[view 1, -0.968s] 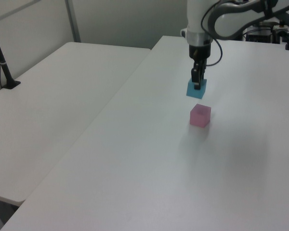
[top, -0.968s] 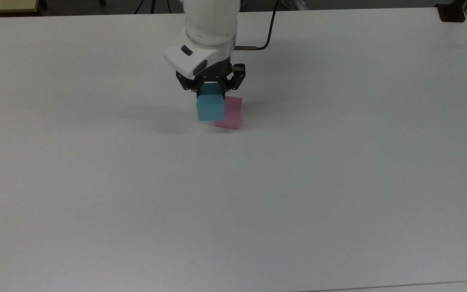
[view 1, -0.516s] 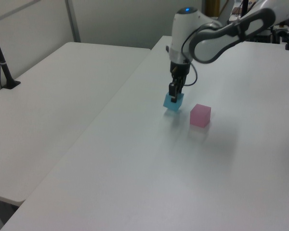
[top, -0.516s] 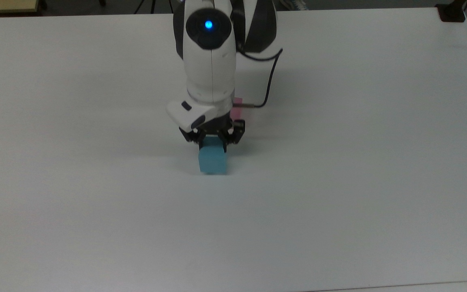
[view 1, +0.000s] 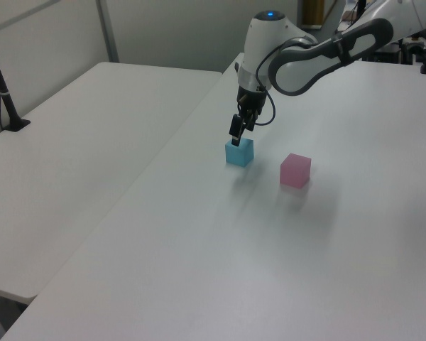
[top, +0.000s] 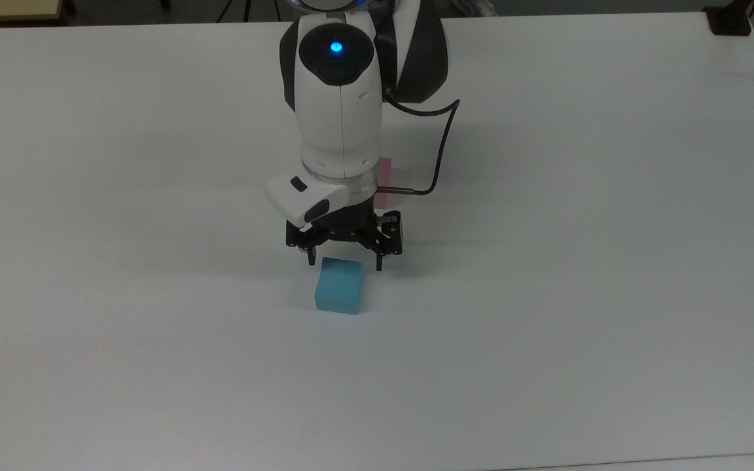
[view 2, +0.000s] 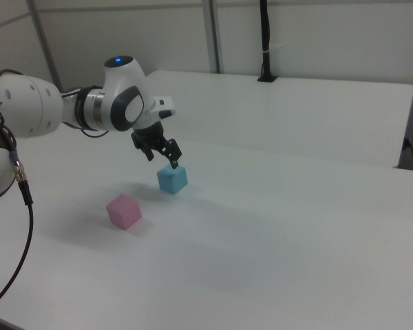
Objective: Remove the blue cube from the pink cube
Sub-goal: 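Set the blue cube on the table and open the gripper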
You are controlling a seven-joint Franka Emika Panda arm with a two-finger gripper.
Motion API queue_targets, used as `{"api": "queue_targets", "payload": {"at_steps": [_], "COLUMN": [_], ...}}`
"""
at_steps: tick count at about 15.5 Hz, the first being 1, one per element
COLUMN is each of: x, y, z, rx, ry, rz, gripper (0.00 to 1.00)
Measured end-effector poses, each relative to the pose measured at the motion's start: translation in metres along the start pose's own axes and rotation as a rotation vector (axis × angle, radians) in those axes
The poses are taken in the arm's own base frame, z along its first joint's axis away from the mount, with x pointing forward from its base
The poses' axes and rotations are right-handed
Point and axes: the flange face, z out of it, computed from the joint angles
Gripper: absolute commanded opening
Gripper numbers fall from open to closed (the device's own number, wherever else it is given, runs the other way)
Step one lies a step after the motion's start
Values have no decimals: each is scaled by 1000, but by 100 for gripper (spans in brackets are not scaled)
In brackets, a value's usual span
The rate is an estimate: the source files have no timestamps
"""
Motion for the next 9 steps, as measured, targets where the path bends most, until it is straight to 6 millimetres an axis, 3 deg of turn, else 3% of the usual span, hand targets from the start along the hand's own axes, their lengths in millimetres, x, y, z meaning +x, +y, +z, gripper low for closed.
{"api": "queue_targets", "payload": {"at_steps": [3,6,9], "x": [1,-11,-28], "y": [1,10,31], "z": [-32,-98,-162], "rx": [-4,-30,-56], "ry": [-5,-84,-134], "rz": [4,17,47], "gripper": [100,100,100]}}
